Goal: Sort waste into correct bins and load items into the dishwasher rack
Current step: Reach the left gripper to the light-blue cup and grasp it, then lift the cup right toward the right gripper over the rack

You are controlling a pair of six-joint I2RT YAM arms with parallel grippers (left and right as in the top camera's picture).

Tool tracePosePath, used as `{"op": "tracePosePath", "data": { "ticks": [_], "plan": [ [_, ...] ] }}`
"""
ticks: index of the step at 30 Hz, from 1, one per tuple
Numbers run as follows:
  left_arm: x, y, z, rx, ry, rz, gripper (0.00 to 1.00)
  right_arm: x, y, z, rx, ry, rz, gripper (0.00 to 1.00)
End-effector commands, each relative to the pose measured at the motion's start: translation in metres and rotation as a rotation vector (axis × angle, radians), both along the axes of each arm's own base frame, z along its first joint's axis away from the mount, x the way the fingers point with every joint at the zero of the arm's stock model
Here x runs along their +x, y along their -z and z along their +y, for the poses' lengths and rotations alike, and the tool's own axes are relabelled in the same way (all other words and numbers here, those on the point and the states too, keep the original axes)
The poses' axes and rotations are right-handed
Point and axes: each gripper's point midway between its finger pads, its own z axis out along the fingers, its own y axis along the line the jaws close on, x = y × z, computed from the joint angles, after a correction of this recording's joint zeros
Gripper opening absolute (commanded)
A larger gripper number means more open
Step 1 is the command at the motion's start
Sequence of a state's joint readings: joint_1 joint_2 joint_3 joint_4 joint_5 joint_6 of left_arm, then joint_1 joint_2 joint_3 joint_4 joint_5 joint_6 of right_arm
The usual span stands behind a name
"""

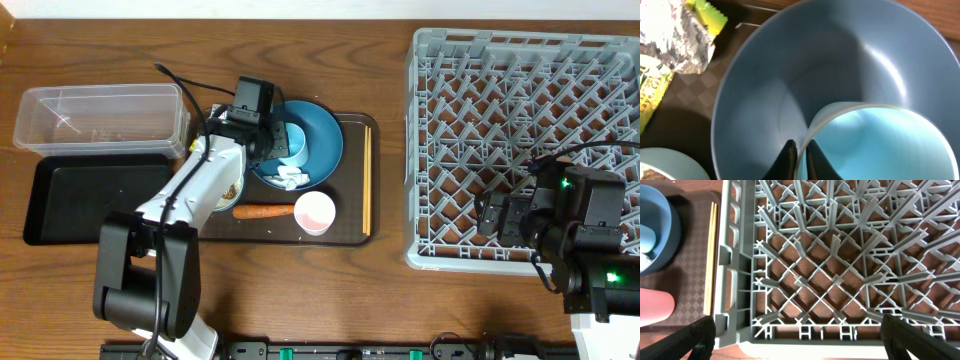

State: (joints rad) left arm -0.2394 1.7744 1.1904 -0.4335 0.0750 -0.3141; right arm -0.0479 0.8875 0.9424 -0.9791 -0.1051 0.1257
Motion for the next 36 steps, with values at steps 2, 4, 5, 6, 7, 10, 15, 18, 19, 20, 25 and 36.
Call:
{"op": "tracePosePath", "data": {
  "ticks": [2, 4, 5, 6, 7, 10, 15, 18, 19, 20, 25, 36],
  "plan": [
    [0.004, -0.008, -0.007, -0.081, 0.013, -0.004, 0.06, 0.001, -0.008, 0.003, -0.002, -0.008, -0.020, 0.99],
    [0.005, -0.015, -0.016, -0.153, 0.041, -0.011, 0.06, 0.001, -0.008, 0.003, -0.002, -0.008, -0.021, 0.99],
    [0.006, -0.021, -0.018, -0.179, 0.049, -0.020, 0.06, 0.002, -0.008, 0.002, -0.002, -0.008, -0.021, 0.99],
    [0.008, -0.027, -0.019, -0.201, 0.053, -0.030, 0.06, 0.002, -0.008, 0.001, -0.008, -0.003, -0.021, 0.99],
    [0.009, -0.034, -0.018, -0.217, 0.053, -0.042, 0.06, 0.002, -0.008, -0.001, -0.017, 0.004, -0.021, 0.99],
    [0.009, -0.060, -0.010, -0.271, 0.046, -0.080, 0.06, 0.002, -0.008, -0.005, -0.038, 0.020, -0.021, 0.99],
    [-0.004, -0.107, -0.010, -0.511, 0.027, -0.091, 0.06, 0.010, -0.013, -0.006, -0.035, 0.028, -0.056, 0.99],
    [-0.019, -0.135, -0.039, -0.758, 0.125, -0.039, 0.06, 0.023, -0.020, 0.007, 0.010, -0.039, -0.106, 0.99],
    [-0.024, -0.142, -0.048, -0.824, 0.163, -0.021, 0.06, 0.027, -0.023, 0.017, 0.034, -0.104, -0.127, 0.99],
    [-0.029, -0.150, -0.056, -0.881, 0.202, -0.006, 0.06, 0.030, -0.028, 0.032, 0.069, -0.200, -0.155, 0.99],
    [-0.048, -0.178, -0.085, -1.072, 0.323, 0.072, 0.06, 0.022, -0.051, 0.108, 0.313, -0.690, -0.282, 0.99],
    [-0.081, -0.183, -0.134, -1.123, 0.393, 0.227, 0.06, 0.034, -0.062, 0.148, 0.604, -0.966, -0.360, 0.99]
  ]
}}
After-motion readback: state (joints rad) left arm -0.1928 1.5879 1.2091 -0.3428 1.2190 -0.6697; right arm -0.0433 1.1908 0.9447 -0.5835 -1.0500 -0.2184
